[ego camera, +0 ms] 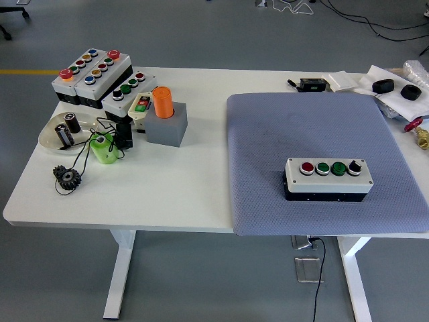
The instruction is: Pick up the button,place it on the desk,press the button,press the button
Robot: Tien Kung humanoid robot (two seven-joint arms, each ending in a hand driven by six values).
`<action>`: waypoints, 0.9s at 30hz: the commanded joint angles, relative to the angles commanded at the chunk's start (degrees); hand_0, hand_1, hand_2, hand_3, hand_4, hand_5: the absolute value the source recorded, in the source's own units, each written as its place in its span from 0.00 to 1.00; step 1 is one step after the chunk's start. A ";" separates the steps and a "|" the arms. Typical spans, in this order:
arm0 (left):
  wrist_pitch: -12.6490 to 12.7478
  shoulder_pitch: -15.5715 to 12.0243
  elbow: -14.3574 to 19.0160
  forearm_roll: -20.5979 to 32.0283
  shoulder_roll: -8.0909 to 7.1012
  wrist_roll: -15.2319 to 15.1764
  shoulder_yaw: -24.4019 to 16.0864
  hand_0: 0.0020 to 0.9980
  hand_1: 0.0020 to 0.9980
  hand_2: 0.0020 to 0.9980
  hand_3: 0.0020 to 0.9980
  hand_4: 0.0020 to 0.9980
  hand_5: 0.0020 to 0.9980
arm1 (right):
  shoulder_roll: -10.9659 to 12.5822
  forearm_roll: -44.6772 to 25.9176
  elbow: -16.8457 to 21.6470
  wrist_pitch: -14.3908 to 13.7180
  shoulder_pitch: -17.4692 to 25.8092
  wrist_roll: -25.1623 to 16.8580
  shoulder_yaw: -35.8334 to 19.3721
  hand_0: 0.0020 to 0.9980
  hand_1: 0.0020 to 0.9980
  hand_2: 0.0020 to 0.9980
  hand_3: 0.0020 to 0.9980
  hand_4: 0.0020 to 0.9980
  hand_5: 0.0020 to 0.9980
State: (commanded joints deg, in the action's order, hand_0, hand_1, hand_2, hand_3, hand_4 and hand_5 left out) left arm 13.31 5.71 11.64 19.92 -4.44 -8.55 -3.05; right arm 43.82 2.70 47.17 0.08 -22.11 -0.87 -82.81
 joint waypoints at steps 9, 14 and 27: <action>0.11 -0.16 -0.12 -2.12 -0.07 0.59 -1.38 0.71 0.80 0.82 0.69 0.46 1.00 | -0.17 -0.26 -0.22 0.18 0.18 -0.01 0.48 0.80 0.75 0.77 0.75 0.53 0.75; 0.18 -0.03 -0.16 -3.63 -0.34 0.93 -2.26 0.71 0.80 0.82 0.69 0.46 1.00 | -0.44 -0.82 -0.17 0.20 0.59 0.02 0.37 0.80 0.75 0.77 0.75 0.53 0.75; 0.48 -0.66 0.03 -9.62 -0.58 2.21 -5.59 0.71 0.80 0.82 0.69 0.46 1.00 | -0.82 -1.24 0.48 0.29 1.35 0.20 0.22 0.77 0.71 0.76 0.74 0.53 0.75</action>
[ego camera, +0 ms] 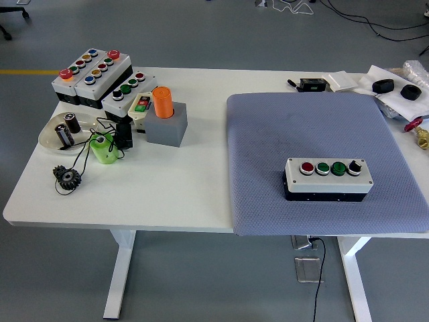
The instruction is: Pick up the button,place it on the desk,press the button,press the button
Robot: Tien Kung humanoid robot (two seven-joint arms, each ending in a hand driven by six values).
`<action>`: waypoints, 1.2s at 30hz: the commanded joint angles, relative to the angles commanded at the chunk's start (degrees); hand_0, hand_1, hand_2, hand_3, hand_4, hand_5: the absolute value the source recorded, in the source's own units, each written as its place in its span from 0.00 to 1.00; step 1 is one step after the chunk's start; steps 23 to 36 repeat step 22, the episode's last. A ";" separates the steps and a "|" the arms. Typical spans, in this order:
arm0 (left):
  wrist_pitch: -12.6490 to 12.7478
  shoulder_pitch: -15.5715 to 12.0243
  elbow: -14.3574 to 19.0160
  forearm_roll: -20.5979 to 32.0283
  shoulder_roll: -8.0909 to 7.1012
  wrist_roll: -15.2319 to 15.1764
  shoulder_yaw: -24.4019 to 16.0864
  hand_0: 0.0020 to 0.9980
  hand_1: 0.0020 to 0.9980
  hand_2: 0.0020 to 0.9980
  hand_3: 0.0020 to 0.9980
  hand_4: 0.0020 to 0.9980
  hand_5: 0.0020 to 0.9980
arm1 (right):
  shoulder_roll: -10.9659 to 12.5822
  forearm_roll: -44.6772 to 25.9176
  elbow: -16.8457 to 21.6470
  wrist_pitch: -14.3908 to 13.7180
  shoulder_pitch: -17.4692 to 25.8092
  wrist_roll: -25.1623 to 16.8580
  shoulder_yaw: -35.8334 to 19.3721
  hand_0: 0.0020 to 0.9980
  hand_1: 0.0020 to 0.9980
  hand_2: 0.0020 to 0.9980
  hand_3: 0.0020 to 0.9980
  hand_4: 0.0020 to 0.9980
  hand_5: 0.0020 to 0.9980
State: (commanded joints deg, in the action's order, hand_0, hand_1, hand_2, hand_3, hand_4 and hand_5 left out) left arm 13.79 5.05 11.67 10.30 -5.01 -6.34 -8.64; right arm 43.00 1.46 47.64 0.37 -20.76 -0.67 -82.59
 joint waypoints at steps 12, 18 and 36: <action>0.21 -0.04 0.37 -3.95 0.00 0.88 -2.64 0.72 0.80 0.82 0.69 0.46 1.00 | 0.18 -0.73 0.20 -0.59 0.96 0.23 -0.51 0.77 0.71 0.76 0.73 0.53 0.75; 0.16 0.04 0.36 -3.63 -0.05 0.64 -2.57 0.71 0.80 0.82 0.69 0.47 1.00 | 0.35 -1.61 0.47 -1.38 0.88 0.13 0.12 0.76 0.71 0.75 0.75 0.52 0.75; 0.04 0.12 0.32 -3.10 -0.09 0.38 -2.18 0.72 0.80 0.82 0.69 0.47 1.00 | 0.51 -1.61 0.52 -0.93 0.80 0.20 0.31 0.76 0.71 0.76 0.76 0.52 0.75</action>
